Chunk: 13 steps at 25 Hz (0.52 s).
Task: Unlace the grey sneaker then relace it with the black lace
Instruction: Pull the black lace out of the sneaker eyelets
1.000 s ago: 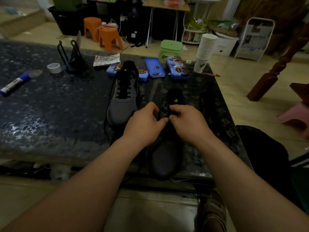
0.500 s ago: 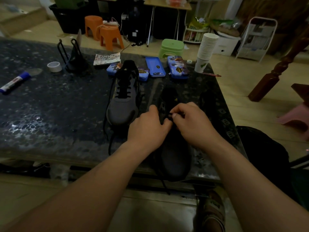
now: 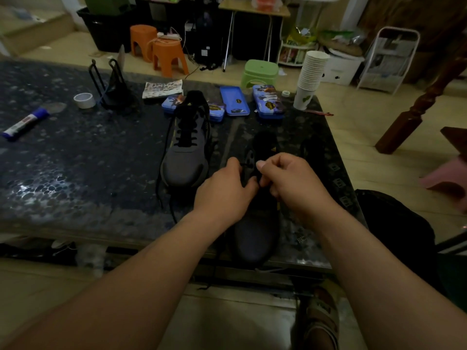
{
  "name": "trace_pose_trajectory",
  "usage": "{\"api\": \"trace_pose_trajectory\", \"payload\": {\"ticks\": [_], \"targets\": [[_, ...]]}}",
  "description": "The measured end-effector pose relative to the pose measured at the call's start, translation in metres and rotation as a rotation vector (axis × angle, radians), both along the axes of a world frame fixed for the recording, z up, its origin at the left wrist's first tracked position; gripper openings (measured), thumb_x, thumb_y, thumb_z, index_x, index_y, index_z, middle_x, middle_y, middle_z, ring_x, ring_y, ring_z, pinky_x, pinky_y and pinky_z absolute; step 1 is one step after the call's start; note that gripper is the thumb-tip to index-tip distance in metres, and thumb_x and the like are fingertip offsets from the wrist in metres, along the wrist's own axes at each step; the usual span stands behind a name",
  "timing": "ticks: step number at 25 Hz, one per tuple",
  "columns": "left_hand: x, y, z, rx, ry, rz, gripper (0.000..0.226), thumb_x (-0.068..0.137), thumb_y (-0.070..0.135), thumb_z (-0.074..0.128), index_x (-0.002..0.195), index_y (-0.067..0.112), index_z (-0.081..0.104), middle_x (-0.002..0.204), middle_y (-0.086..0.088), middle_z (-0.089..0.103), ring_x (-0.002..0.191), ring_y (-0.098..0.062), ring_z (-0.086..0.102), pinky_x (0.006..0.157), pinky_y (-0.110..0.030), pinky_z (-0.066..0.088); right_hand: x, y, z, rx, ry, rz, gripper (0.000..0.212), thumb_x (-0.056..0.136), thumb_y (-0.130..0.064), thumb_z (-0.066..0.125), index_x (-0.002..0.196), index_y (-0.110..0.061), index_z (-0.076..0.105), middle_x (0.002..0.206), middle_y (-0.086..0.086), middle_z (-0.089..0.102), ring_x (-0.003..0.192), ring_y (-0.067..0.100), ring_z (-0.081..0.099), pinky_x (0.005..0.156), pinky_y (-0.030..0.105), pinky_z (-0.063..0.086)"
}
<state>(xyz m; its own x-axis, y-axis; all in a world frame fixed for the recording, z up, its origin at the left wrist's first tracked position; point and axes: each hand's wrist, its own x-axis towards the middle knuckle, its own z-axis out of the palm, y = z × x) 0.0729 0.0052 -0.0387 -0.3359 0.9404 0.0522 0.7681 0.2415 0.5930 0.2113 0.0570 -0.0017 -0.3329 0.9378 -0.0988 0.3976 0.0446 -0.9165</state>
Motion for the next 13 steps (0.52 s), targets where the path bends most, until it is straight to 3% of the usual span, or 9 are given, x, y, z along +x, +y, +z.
{"api": "trace_pose_trajectory", "payload": {"ticks": [2,3,4,6,7,9,11,13], "targets": [[0.000,0.000,-0.001,-0.001,0.000,-0.014,0.036,0.099,0.057,0.053,0.101,0.023,0.042,0.096,-0.003,0.065,0.082,-0.033,0.061,0.067,-0.042,0.046,0.002,0.003,0.004,0.197,-0.350,0.063,0.028,0.098,-0.040,0.067,0.083,-0.016,0.073,0.067,-0.002,0.069,0.056,0.009,0.061,0.058,0.029,0.048],[0.000,0.000,-0.002,0.001,-0.006,-0.013,0.035,0.099,0.056,0.053,0.101,0.022,0.043,0.094,-0.003,0.063,0.080,-0.032,0.059,0.066,-0.041,0.044,0.003,0.001,0.009,0.236,-0.381,0.082,0.026,0.098,-0.036,0.068,0.083,-0.016,0.073,0.069,-0.003,0.069,0.058,0.009,0.061,0.059,0.028,0.048],[-0.001,0.000,-0.003,0.004,-0.015,-0.002,0.034,0.100,0.054,0.053,0.101,0.022,0.043,0.093,-0.002,0.062,0.078,-0.031,0.057,0.065,-0.040,0.042,0.007,0.002,0.013,0.203,-0.274,0.120,0.023,0.099,-0.030,0.067,0.083,-0.014,0.071,0.072,-0.002,0.069,0.059,0.009,0.058,0.057,0.026,0.046],[-0.004,0.002,-0.002,-0.003,-0.051,0.035,0.033,0.100,0.052,0.053,0.101,0.021,0.045,0.094,-0.004,0.063,0.082,-0.033,0.059,0.067,-0.041,0.044,0.021,0.003,0.020,-0.059,0.096,0.195,0.019,0.101,-0.020,0.062,0.085,-0.012,0.067,0.081,0.003,0.067,0.062,0.009,0.052,0.054,0.021,0.039],[-0.005,0.002,-0.002,-0.009,-0.063,0.040,0.033,0.100,0.052,0.054,0.102,0.020,0.046,0.095,-0.005,0.064,0.085,-0.034,0.061,0.070,-0.042,0.046,0.027,0.002,0.022,-0.166,0.169,0.218,0.019,0.102,-0.019,0.060,0.085,-0.012,0.066,0.082,0.005,0.067,0.061,0.010,0.051,0.053,0.022,0.037],[-0.004,0.002,-0.003,-0.013,-0.051,0.018,0.033,0.099,0.052,0.054,0.103,0.020,0.046,0.097,-0.007,0.066,0.086,-0.035,0.062,0.073,-0.044,0.051,0.031,0.002,0.016,-0.175,-0.023,0.240,0.027,0.103,-0.031,0.058,0.087,-0.012,0.068,0.073,0.004,0.067,0.055,0.009,0.051,0.050,0.023,0.037],[0.000,0.001,-0.004,-0.005,-0.034,0.006,0.033,0.100,0.051,0.054,0.102,0.019,0.045,0.094,-0.006,0.065,0.082,-0.033,0.061,0.070,-0.043,0.050,0.027,-0.001,0.013,0.019,-0.278,0.255,0.029,0.103,-0.037,0.060,0.090,-0.016,0.074,0.063,0.002,0.064,0.051,0.007,0.053,0.052,0.022,0.041],[0.000,0.003,-0.004,-0.006,-0.033,0.017,0.033,0.101,0.051,0.052,0.100,0.019,0.044,0.092,-0.005,0.063,0.079,-0.032,0.059,0.066,-0.042,0.046,0.027,-0.007,0.018,0.139,-0.170,0.273,0.022,0.103,-0.030,0.061,0.091,-0.020,0.077,0.073,0.000,0.069,0.063,0.002,0.061,0.061,0.022,0.048]]}}
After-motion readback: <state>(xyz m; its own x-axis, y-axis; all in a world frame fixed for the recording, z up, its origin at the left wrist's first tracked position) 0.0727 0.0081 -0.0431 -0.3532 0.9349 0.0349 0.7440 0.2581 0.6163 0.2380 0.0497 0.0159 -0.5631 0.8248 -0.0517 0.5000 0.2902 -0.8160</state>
